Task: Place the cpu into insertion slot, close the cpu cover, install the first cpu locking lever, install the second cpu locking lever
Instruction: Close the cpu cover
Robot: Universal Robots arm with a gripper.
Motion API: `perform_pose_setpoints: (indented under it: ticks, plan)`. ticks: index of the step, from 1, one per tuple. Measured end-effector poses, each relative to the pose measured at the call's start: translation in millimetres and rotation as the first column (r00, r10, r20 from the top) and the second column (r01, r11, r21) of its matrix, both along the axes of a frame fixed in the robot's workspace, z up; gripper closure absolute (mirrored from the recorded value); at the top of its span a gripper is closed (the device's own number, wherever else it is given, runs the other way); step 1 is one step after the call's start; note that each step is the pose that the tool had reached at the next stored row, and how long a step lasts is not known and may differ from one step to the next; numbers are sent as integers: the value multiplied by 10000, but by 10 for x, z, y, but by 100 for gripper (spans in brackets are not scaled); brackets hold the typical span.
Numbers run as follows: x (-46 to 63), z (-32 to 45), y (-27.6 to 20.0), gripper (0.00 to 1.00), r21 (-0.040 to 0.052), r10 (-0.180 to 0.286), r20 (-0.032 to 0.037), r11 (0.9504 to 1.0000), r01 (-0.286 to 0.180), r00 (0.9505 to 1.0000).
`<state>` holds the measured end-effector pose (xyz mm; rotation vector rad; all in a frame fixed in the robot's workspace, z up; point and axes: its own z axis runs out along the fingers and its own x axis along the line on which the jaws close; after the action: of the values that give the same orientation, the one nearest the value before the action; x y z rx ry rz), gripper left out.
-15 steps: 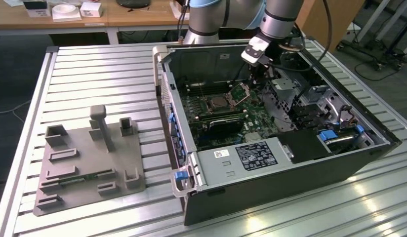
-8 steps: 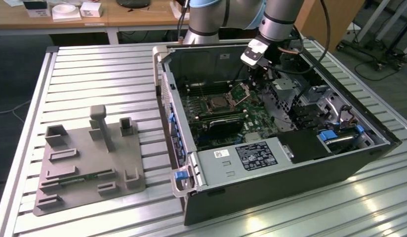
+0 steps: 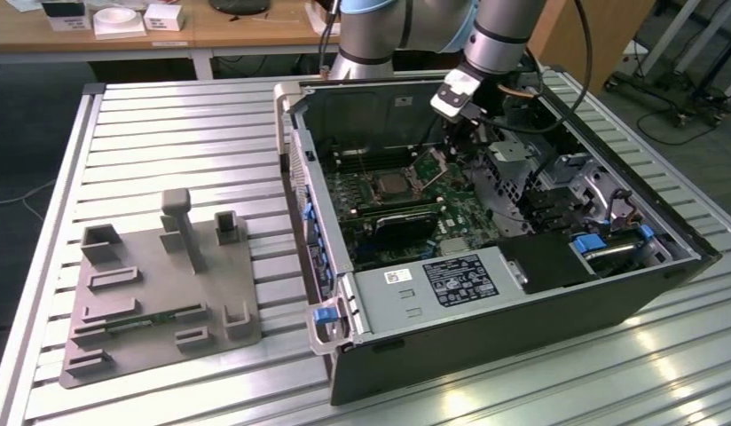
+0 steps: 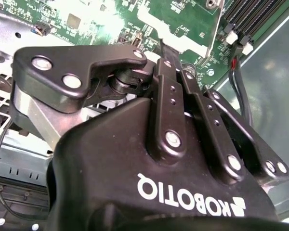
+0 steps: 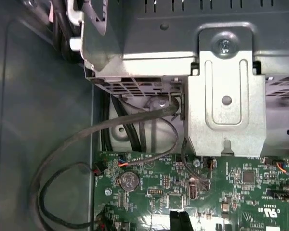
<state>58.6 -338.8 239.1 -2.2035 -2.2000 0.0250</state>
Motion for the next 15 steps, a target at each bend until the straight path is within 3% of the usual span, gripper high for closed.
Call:
perform_pose_setpoints:
  ticks: [3,5,15]
  plan:
    - [0,6,-1,90,0,0,-126,10000,0,9999]
    - [-3,12,-1,90,-1,-1,-172,10000,1,9999]
    - [-55,24,-1,90,-1,1,-191,10000,-1,9998]
